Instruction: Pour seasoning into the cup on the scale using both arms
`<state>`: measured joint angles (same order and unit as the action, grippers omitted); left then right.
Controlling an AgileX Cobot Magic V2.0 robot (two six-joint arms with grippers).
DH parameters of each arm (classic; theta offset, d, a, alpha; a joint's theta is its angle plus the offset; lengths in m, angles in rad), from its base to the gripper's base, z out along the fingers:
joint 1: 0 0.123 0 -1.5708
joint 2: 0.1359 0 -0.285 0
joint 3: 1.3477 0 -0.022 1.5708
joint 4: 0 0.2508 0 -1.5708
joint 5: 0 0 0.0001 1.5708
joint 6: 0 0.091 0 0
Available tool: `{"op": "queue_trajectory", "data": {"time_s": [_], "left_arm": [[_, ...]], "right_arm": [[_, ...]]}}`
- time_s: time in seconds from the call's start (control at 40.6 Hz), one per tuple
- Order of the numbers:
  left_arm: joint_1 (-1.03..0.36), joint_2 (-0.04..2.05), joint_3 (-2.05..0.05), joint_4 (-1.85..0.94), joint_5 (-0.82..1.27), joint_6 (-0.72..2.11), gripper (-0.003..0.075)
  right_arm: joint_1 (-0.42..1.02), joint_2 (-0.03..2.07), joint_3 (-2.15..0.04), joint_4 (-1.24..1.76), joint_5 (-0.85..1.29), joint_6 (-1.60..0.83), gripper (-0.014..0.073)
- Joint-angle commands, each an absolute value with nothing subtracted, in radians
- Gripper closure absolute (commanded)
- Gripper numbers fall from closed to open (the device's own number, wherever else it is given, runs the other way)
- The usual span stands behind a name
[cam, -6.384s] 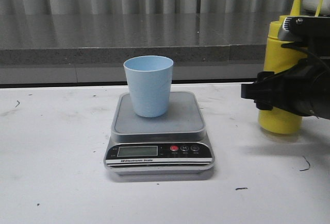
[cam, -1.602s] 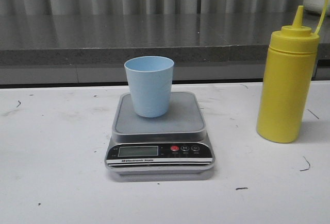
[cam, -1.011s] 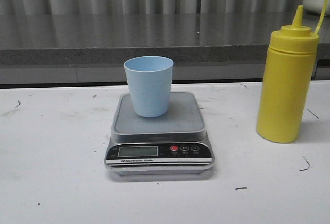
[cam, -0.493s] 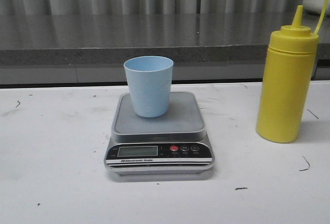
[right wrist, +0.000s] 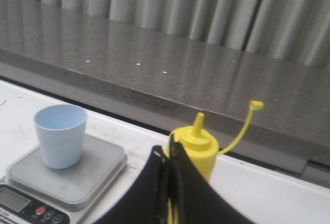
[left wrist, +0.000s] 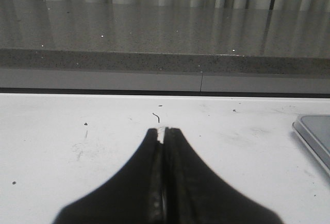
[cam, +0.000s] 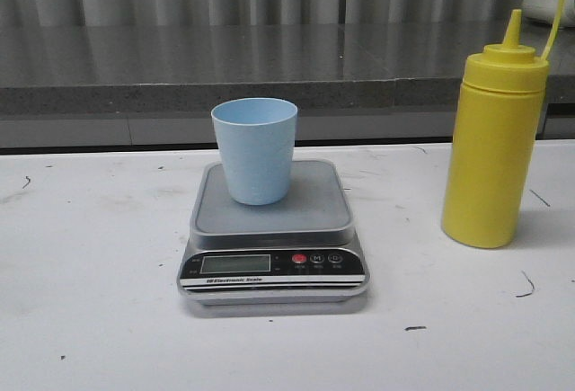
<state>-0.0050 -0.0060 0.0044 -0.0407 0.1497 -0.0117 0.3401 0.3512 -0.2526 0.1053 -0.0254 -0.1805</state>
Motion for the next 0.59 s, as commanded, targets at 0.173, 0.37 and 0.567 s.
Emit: {"op": "queue_trajectory", "data": {"time_s": [0.173,0.37,0.567], "left_arm": [[-0.003,-0.022,0.027,-0.051,0.075,-0.024,0.0740],[-0.003,-0.022,0.027,-0.051,0.075,-0.024,0.0740],[-0.003,-0.022,0.027,-0.051,0.075,-0.024,0.0740]], "right_arm": [[0.054,0.159,-0.089,0.029,-0.073,0.017,0.0705],[-0.016,0.050,0.015,0.029,-0.048,0.017,0.0705],[-0.016,-0.028,0.022,0.029,0.070,0.017,0.0705]]}}
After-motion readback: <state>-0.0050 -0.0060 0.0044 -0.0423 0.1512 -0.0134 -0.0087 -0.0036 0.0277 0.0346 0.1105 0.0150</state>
